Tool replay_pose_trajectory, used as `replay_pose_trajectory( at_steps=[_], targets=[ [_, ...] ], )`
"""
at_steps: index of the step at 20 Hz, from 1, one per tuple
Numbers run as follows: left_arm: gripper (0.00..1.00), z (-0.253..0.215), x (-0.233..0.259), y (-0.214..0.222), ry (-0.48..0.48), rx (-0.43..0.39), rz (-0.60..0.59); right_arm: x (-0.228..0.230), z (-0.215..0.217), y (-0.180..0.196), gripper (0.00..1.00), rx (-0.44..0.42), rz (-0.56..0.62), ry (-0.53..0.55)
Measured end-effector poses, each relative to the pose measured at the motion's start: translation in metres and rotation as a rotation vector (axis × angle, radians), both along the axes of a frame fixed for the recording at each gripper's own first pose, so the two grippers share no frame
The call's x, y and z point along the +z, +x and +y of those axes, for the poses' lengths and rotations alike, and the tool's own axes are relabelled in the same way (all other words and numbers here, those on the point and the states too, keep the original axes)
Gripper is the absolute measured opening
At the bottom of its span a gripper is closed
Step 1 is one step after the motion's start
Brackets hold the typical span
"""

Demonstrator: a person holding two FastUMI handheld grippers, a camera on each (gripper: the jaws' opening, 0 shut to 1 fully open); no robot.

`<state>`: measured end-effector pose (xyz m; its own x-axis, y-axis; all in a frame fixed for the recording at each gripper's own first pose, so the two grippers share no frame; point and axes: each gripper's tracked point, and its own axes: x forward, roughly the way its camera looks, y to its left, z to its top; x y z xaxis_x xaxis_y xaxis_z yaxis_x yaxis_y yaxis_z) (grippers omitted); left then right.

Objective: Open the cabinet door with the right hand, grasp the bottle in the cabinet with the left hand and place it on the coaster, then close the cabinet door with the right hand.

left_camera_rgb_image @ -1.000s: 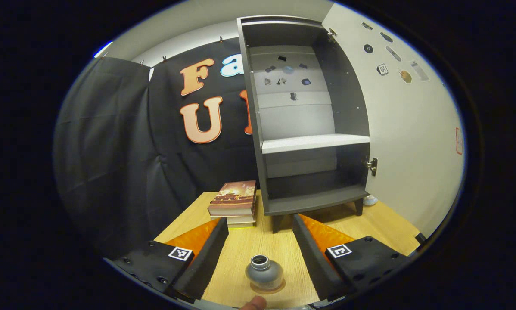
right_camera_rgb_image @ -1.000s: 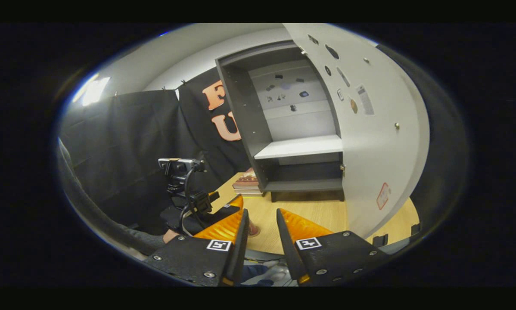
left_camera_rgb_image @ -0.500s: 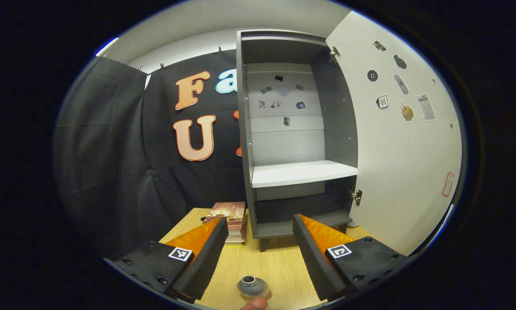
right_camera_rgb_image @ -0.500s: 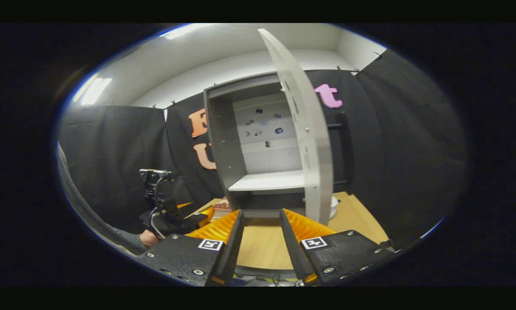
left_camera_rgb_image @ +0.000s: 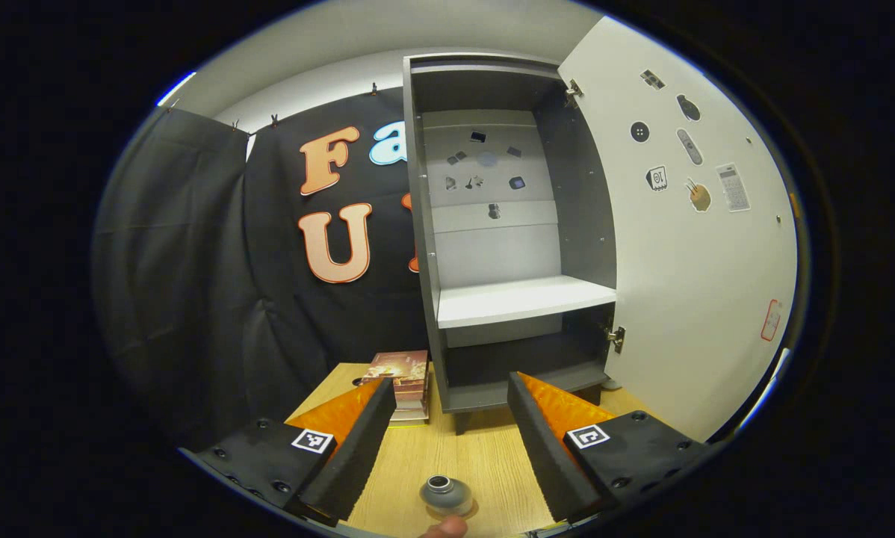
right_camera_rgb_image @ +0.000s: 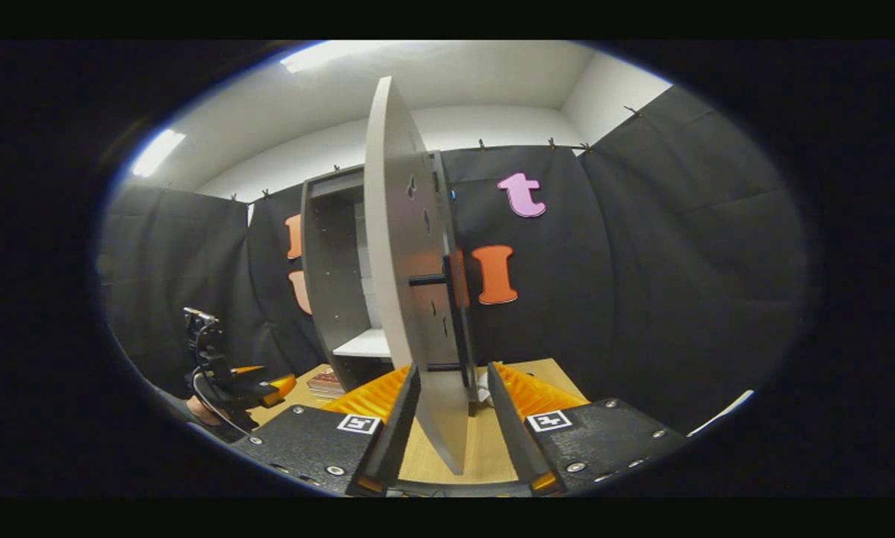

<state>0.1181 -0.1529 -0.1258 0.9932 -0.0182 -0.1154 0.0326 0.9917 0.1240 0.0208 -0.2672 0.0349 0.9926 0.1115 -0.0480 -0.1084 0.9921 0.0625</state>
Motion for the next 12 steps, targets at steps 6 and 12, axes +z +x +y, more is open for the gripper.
replay_pose_trajectory(
  at_steps=[6,12],
  targets=[
    [0.98,0.009,0.000,0.003,0.009,0.003,0.013,-0.004,-0.004,0.012,0.60,0.021,0.001,0.008],
    [0.98,0.019,-0.001,0.012,-0.022,-0.019,0.023,-0.010,0.008,0.012,0.60,-0.009,0.005,-0.008]
  ],
)
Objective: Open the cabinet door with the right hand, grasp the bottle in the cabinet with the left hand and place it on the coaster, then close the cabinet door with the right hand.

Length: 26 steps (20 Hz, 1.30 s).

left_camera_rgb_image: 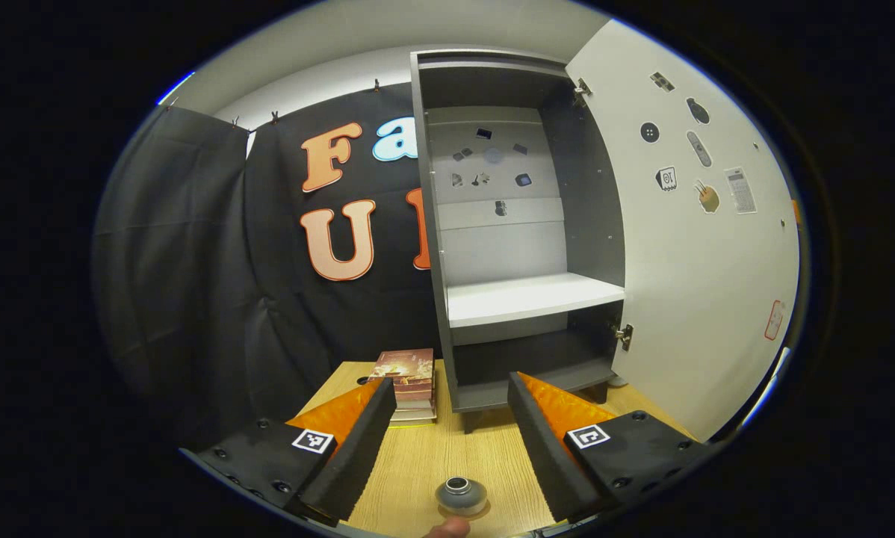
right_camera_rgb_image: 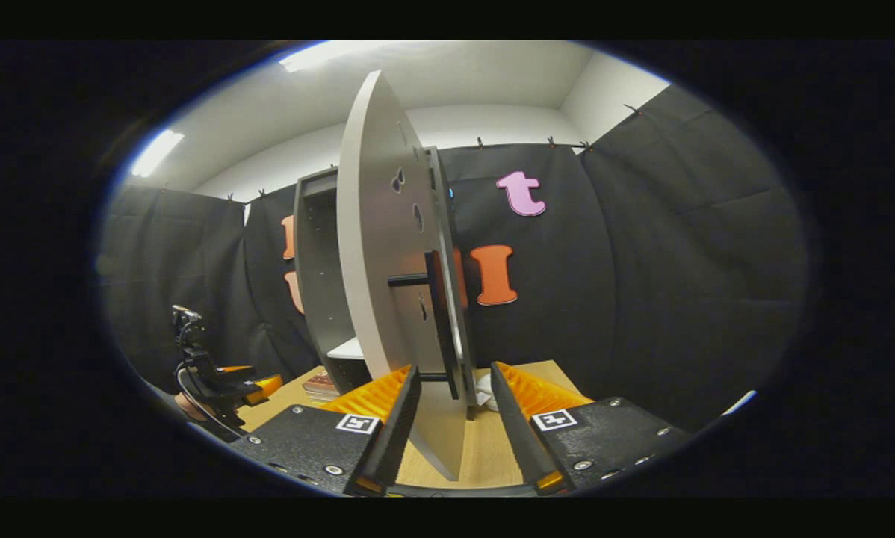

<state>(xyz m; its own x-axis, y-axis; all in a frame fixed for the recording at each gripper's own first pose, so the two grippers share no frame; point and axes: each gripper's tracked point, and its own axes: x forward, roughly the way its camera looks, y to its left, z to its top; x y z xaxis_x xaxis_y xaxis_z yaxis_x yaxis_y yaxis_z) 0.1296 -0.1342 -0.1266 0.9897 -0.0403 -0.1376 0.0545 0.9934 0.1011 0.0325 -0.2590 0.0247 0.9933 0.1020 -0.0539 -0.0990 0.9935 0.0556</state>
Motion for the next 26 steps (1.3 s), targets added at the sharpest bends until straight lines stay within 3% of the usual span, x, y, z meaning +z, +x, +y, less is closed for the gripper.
replay_pose_trajectory(
  at_steps=[2,3,7,8,10,14,15,17,18,20,21,25,26],
  targets=[
    [1.00,0.008,-0.001,0.004,-0.010,-0.005,0.001,-0.001,0.014,-0.001,0.59,-0.002,0.002,0.004],
    [0.98,0.013,-0.001,0.006,-0.015,-0.006,0.004,0.000,0.026,0.001,0.68,0.004,0.005,0.012],
    [0.98,0.038,-0.001,0.016,-0.031,-0.004,0.009,-0.007,0.077,0.009,0.67,0.052,0.014,0.040],
    [0.98,0.046,-0.001,0.019,-0.034,-0.002,0.009,-0.008,0.090,0.012,0.51,0.068,0.017,0.048],
    [0.98,0.061,0.001,0.024,-0.045,0.005,0.007,-0.011,0.111,0.018,0.52,0.088,0.025,0.052],
    [1.00,0.088,0.005,0.032,-0.052,0.011,-0.001,-0.016,0.148,0.037,0.57,0.103,0.028,0.033],
    [0.98,0.094,0.005,0.034,-0.053,0.014,-0.003,-0.017,0.158,0.040,0.64,0.110,0.029,0.036],
    [0.98,0.109,0.005,0.038,-0.056,0.022,-0.007,-0.022,0.179,0.047,0.58,0.125,0.027,0.034],
    [0.98,0.116,0.003,0.039,-0.055,0.026,-0.003,-0.026,0.188,0.054,0.64,0.133,0.032,0.023],
    [0.98,0.129,0.000,0.042,-0.056,0.038,-0.001,-0.035,0.208,0.074,0.72,0.140,0.040,-0.003],
    [0.98,0.136,0.000,0.043,-0.056,0.043,-0.001,-0.035,0.218,0.085,0.70,0.141,0.034,-0.008],
    [0.98,0.168,0.002,0.055,-0.057,0.077,0.000,-0.037,0.259,0.131,0.80,0.152,0.026,0.011],
    [0.98,0.176,0.004,0.058,-0.058,0.084,-0.002,-0.037,0.269,0.144,0.78,0.154,0.023,0.013]
  ],
)
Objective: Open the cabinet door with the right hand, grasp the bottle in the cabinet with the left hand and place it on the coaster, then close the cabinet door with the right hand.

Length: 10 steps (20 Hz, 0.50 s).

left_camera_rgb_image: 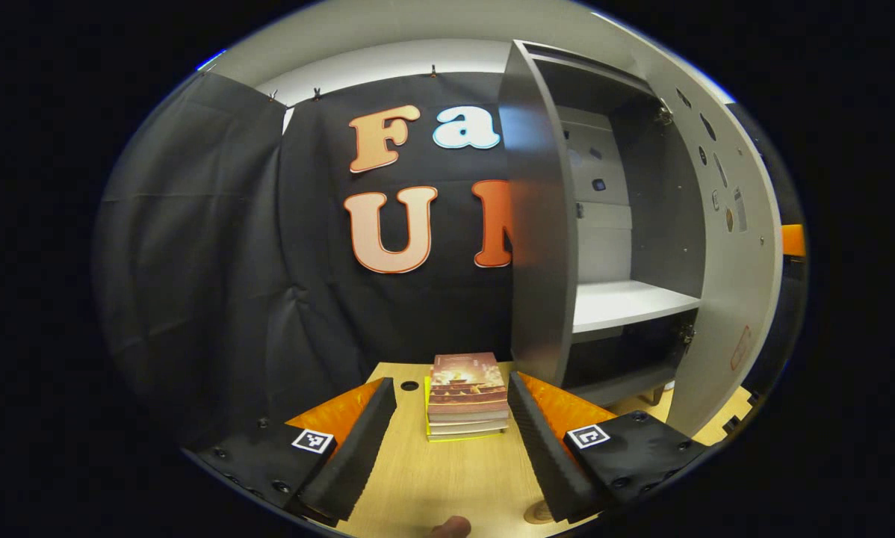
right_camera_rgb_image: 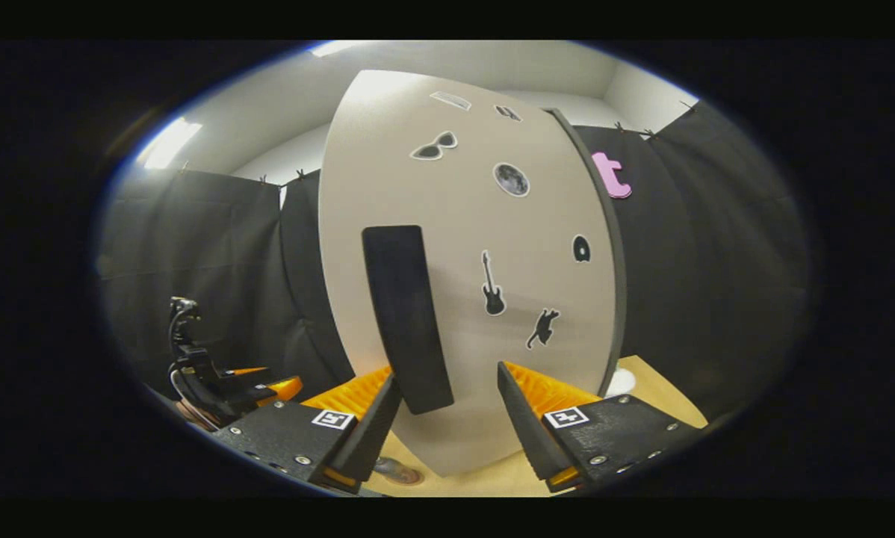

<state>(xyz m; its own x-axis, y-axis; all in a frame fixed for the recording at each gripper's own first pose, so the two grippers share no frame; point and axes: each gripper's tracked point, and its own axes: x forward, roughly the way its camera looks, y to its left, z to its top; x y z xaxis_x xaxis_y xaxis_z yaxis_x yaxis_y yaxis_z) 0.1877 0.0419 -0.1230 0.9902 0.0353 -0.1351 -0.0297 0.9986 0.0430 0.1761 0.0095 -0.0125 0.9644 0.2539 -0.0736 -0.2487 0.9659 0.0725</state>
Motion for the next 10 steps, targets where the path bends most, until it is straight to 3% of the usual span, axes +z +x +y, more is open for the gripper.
replay_pose_trajectory(
  at_steps=[10],
  targets=[
    [0.98,0.046,-0.009,0.031,-0.031,0.000,0.002,-0.004,0.022,0.050,0.90,-0.039,-0.081,-0.081]
  ],
)
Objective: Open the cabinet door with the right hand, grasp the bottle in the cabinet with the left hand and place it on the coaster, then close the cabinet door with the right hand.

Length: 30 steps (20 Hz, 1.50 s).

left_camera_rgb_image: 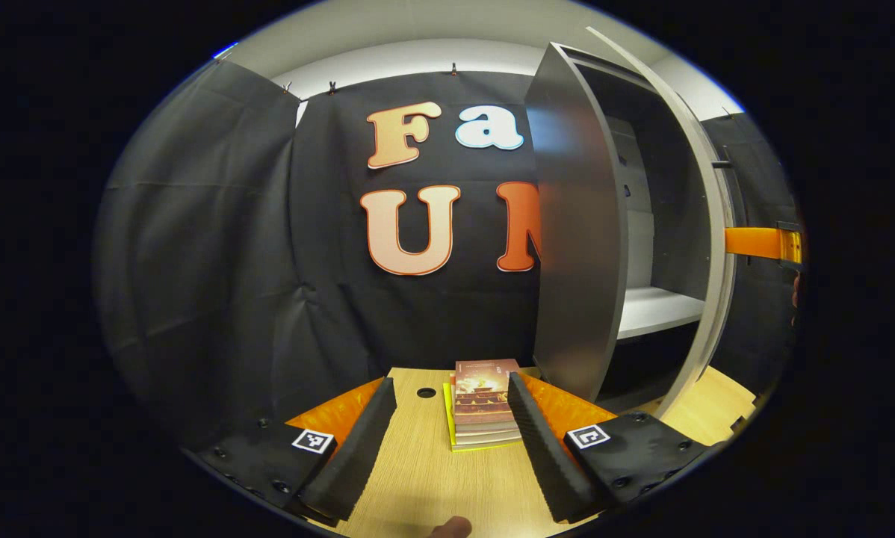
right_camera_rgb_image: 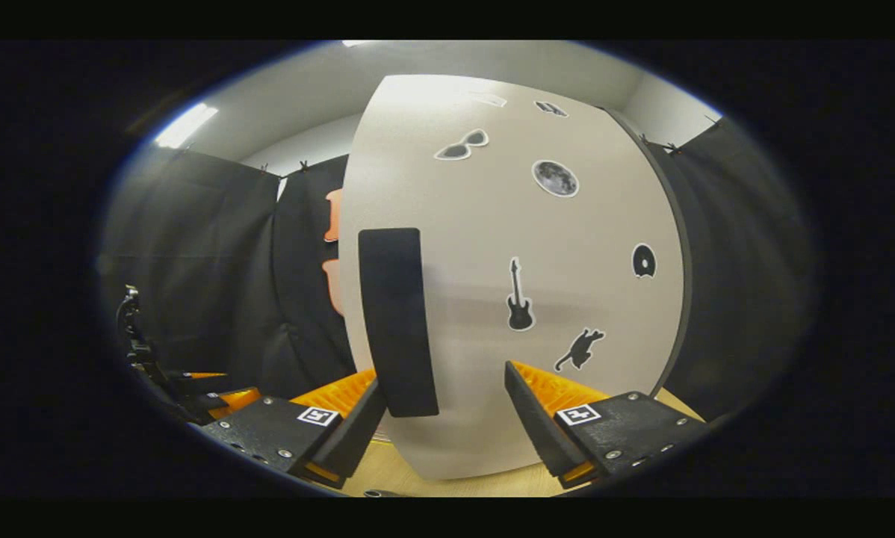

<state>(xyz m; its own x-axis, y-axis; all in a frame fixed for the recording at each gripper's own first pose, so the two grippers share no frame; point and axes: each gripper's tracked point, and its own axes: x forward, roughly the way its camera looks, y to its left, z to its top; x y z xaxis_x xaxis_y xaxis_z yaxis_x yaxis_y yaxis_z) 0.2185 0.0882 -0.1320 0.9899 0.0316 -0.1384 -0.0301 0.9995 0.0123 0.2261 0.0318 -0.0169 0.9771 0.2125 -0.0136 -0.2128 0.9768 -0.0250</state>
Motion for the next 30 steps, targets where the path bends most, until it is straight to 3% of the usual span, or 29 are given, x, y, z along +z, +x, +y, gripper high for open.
replay_pose_trajectory(
  at_steps=[1,6,15,22,25,30],
  targets=[
    [0.98,0.002,-0.002,0.002,-0.008,-0.002,0.005,0.001,0.003,0.003,0.94,0.002,-0.009,-0.005],
    [0.98,0.015,-0.016,0.013,-0.023,0.003,0.024,0.002,0.009,0.010,0.95,-0.014,-0.018,0.012],
    [0.98,0.015,-0.035,0.020,-0.079,-0.008,0.061,-0.001,0.008,0.011,0.96,-0.133,-0.087,-0.033],
    [0.98,0.015,-0.021,-0.004,-0.088,0.034,0.043,-0.004,0.011,0.012,0.96,-0.108,-0.073,-0.032],
    [0.95,0.003,-0.006,-0.020,-0.076,0.048,0.020,0.004,0.014,-0.012,0.97,-0.068,-0.094,-0.049],
    [0.95,-0.035,0.014,-0.059,-0.063,0.045,-0.004,0.018,-0.003,-0.094,0.96,-0.019,-0.114,-0.027]
  ],
)
